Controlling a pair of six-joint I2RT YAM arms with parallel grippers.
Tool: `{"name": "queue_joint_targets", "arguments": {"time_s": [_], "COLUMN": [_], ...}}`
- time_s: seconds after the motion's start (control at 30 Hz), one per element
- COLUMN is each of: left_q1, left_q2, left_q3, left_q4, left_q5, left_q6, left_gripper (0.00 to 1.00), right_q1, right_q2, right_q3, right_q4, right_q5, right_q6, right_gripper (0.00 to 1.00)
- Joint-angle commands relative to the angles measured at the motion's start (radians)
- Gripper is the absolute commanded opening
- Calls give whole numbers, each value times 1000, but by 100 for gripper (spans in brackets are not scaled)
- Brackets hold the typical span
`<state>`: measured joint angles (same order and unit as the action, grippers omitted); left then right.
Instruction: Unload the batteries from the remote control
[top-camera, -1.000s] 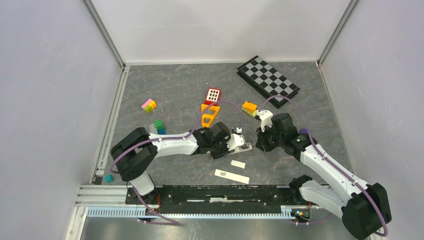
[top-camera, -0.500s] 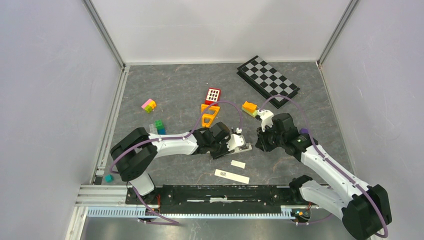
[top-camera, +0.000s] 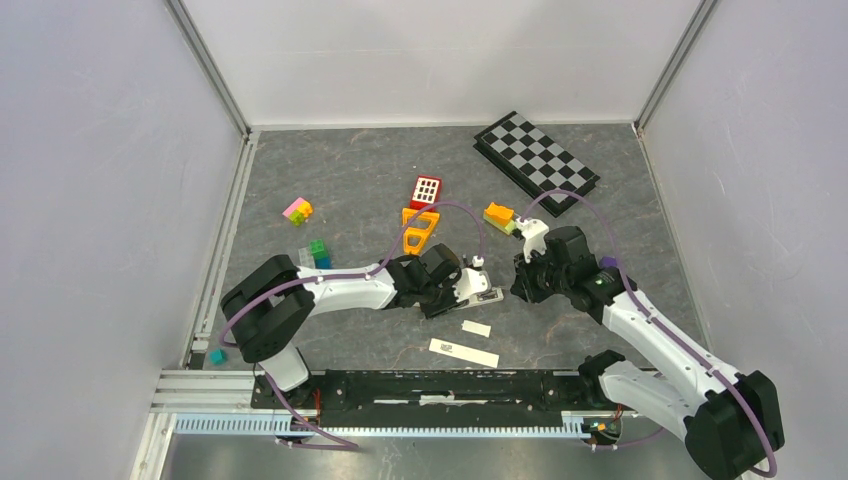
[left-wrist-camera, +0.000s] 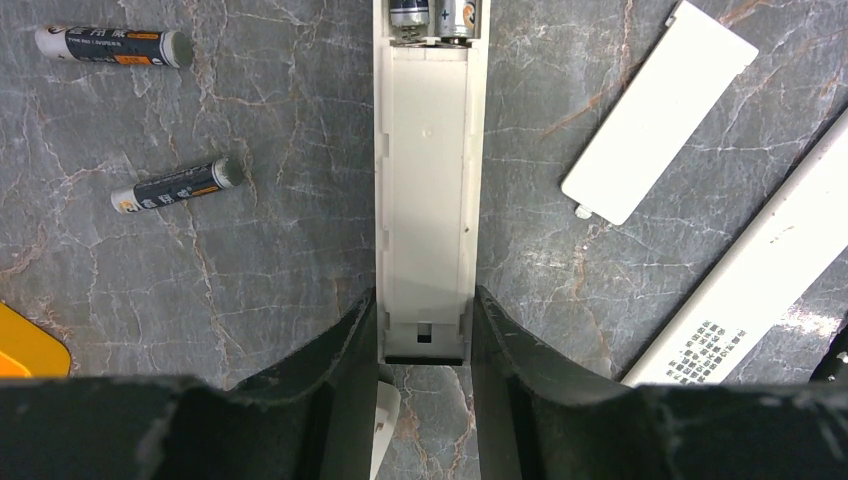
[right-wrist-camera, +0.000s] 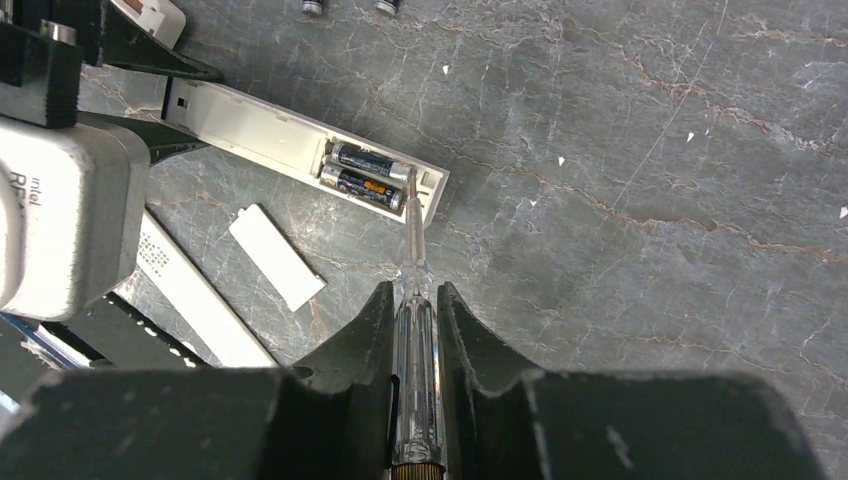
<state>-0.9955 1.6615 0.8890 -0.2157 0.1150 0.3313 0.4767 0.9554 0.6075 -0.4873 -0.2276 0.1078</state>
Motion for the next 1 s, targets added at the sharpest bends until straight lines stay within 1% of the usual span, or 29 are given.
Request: {"name": "queue_joint_targets", "arguments": {"time_s": [0.0, 0.2, 0.33, 0.43, 0.57, 0.63, 0.73, 0.87, 0.97], "left_q1": [-12, -12, -12, -12, -12, -12, -12, -12, -11], "left_q2": [4, 8, 10, 13, 19, 19, 18, 18, 12], "left_q3": [16, 26, 27, 30, 39, 39, 37, 41, 41], "left_q4": [-42, -46, -55, -59, -65, -68, -66, -67, -62], "left_q5": [8, 13, 3, 2, -1, -1, -1, -2, 4], "left_q6": [40, 31, 31, 31, 24, 24, 24, 23, 21], "left_gripper": [6, 7, 7, 6, 6, 6, 5, 5, 5], "right_q1": [8, 8, 7, 8, 7, 7, 7, 7, 7], "right_q2": [0, 18, 24, 16, -14, -32, -43, -39, -55], "right_q3": [54, 49, 38, 35, 48, 61, 70, 58, 55], "right_q4": [24, 28, 32, 29, 28, 28, 27, 21, 17], "right_q5": [-18, 34, 40, 84, 141, 122, 54, 32, -29], "right_q6": [31, 44, 61, 63, 110, 117, 103, 103, 111], "right_gripper": [0, 0, 0, 0, 0, 0, 0, 0, 0]}}
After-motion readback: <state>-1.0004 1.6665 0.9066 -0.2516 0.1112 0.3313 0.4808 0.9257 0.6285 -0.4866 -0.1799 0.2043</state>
